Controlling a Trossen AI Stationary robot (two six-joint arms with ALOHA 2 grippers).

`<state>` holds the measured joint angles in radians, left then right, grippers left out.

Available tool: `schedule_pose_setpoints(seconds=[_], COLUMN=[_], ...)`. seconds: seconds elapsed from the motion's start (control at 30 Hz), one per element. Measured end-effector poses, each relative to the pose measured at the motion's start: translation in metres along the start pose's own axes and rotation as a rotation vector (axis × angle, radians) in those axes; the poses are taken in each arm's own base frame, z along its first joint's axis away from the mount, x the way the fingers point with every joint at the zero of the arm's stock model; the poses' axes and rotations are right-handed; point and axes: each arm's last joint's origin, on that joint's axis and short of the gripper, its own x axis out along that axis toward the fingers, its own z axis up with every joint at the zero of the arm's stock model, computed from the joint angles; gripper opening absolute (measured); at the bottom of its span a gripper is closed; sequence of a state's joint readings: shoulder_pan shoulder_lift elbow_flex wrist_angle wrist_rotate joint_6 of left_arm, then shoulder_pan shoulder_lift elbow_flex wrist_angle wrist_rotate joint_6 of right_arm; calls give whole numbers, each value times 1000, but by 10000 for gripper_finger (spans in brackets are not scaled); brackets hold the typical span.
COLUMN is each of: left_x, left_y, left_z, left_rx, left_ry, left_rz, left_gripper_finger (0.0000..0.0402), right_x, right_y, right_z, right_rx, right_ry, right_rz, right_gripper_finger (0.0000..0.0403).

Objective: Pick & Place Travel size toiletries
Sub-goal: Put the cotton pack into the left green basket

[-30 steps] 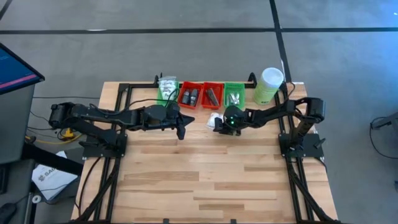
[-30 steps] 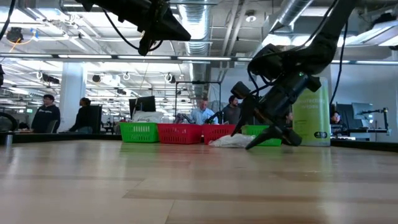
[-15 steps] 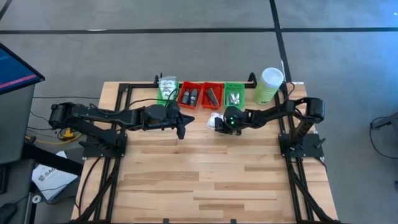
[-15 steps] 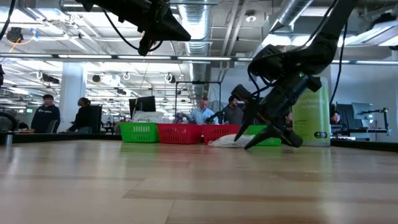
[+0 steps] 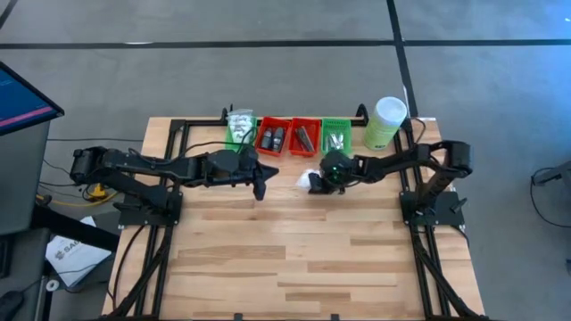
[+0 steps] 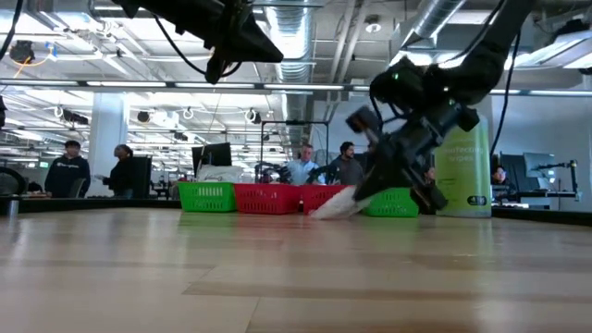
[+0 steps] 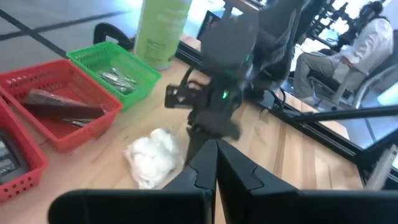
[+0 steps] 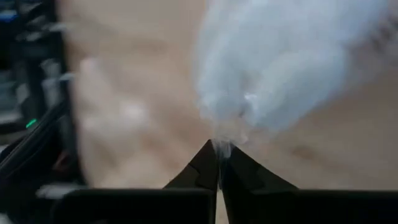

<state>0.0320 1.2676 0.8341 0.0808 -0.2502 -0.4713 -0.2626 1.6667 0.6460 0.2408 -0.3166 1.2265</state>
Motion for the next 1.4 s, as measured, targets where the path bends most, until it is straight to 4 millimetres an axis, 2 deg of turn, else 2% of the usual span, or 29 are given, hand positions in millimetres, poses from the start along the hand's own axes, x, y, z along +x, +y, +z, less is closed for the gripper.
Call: schedule_pose_setpoints(seconds=[0.1,0.2,0.37,0.5,0.6,0.73,0.83,1.0,1.2,1.4], left_x=[1,2,2,1,1,-1,-4,-9,-10,-11], left_y=[2,7,20,30,30,29,24,18,18,19], left_z=[-4,-17,-42,-62,-69,-67,-56,-37,-32,-29], left_rx=[21,25,-11,-25,-39,-41,-2,48,97,73], left_ry=[19,61,136,176,140,4,-148,-356,-405,-454], left_rz=[-10,1,30,50,-13,-120,-187,-236,-165,-116], left_gripper_finger=[1,1,1,1,1,15,50,142,239,279], right_x=[-11,-29,-66,-98,-119,-139,-149,-170,-185,-181], right_y=[13,29,53,72,84,96,108,140,184,222], right_z=[-5,-11,-18,-22,-24,-26,-25,-20,-11,-10], right_rx=[-24,-33,-17,21,57,110,114,74,-36,-92], right_ry=[62,123,205,203,188,147,131,102,53,76], right_rz=[78,181,345,490,610,743,792,890,979,1011], right_gripper_finger=[2,2,1,1,1,0,0,0,0,0])
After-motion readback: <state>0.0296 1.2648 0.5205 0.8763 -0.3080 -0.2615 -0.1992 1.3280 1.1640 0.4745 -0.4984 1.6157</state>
